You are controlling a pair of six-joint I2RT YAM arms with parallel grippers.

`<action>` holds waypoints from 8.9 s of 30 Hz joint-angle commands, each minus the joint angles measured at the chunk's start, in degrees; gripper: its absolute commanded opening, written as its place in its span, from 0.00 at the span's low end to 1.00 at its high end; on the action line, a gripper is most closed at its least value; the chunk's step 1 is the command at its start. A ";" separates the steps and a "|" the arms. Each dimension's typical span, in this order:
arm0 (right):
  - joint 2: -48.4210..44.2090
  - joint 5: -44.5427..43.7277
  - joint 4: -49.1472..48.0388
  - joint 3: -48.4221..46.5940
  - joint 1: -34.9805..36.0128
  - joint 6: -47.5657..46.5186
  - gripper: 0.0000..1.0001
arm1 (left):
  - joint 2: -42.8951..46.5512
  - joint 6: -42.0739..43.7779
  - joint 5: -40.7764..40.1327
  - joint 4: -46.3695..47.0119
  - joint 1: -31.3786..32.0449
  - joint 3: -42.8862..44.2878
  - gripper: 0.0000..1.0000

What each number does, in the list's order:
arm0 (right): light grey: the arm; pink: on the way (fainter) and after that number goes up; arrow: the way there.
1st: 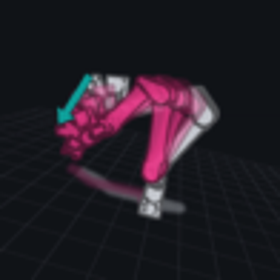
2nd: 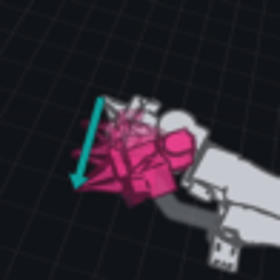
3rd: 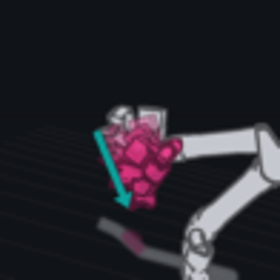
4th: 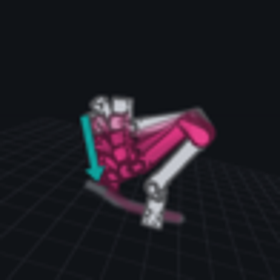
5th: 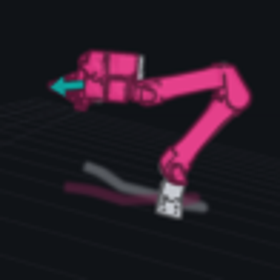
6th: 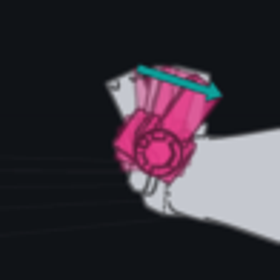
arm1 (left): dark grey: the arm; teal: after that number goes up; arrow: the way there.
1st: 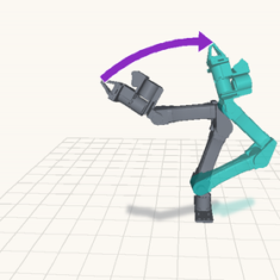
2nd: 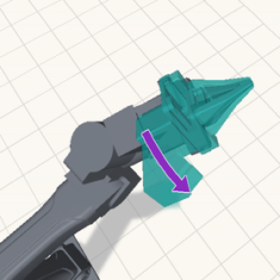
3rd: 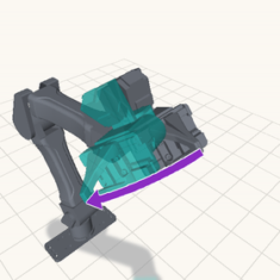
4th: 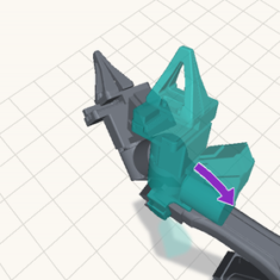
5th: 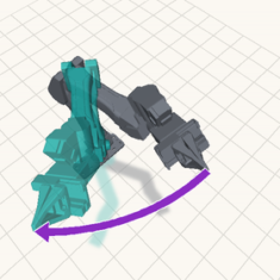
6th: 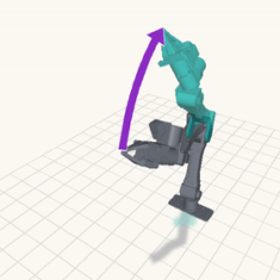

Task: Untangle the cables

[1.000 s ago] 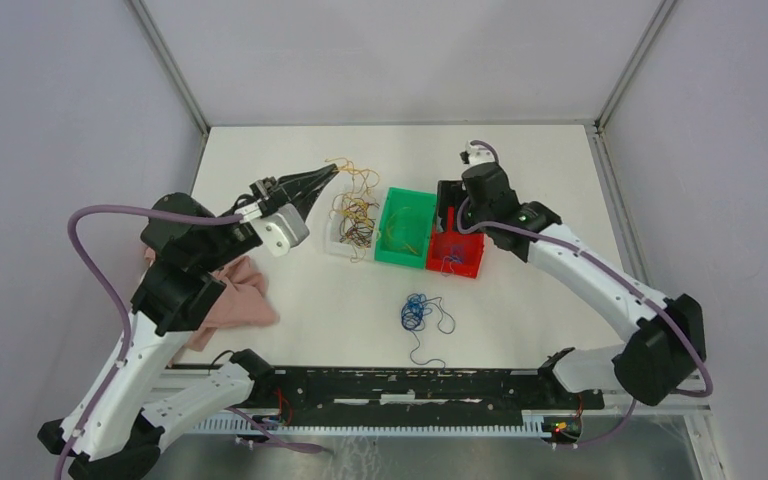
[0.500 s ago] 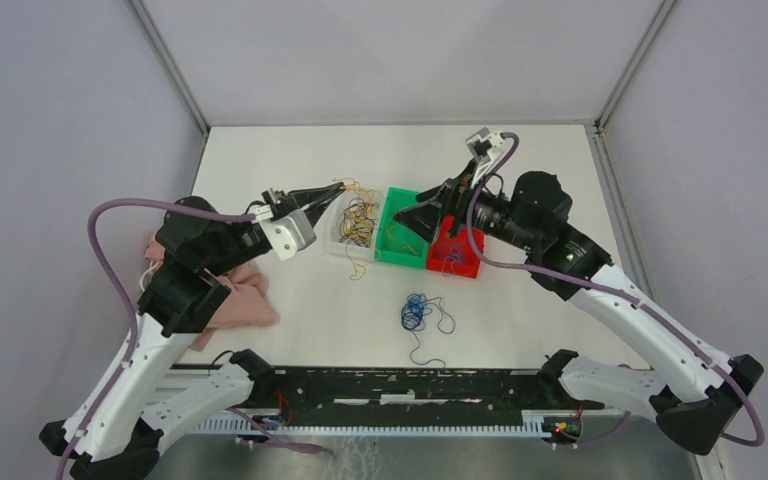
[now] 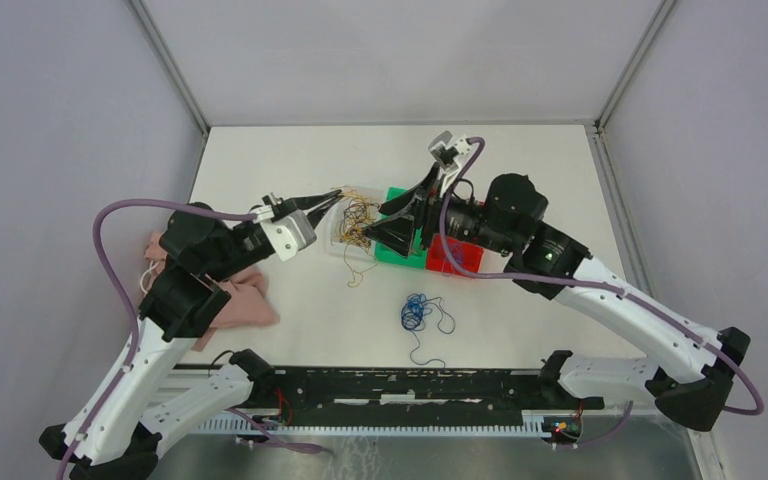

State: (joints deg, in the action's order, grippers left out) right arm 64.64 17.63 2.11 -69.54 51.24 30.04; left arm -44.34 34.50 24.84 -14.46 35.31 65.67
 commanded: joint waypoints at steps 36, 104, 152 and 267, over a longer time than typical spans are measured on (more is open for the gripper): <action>-6.42 -20.57 0.26 9.19 1.97 0.95 0.00 | 2.46 -8.94 17.78 -20.42 -0.28 -2.47 0.73; -8.71 -17.60 -3.62 32.45 2.78 18.10 0.49 | -1.58 4.78 -24.28 32.68 -0.25 5.48 0.06; 0.72 -22.53 -1.87 35.21 7.37 12.50 0.57 | -27.22 25.97 -18.95 38.63 -0.24 67.39 0.08; 10.93 -32.42 -5.33 -10.22 11.52 -19.45 0.01 | 12.11 13.79 -19.62 5.36 -0.07 -3.60 0.26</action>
State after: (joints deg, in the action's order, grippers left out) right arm 75.94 -6.44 -8.58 -75.53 62.98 14.79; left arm -33.39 46.13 14.09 -6.87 35.31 65.10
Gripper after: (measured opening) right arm 0.014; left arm 0.222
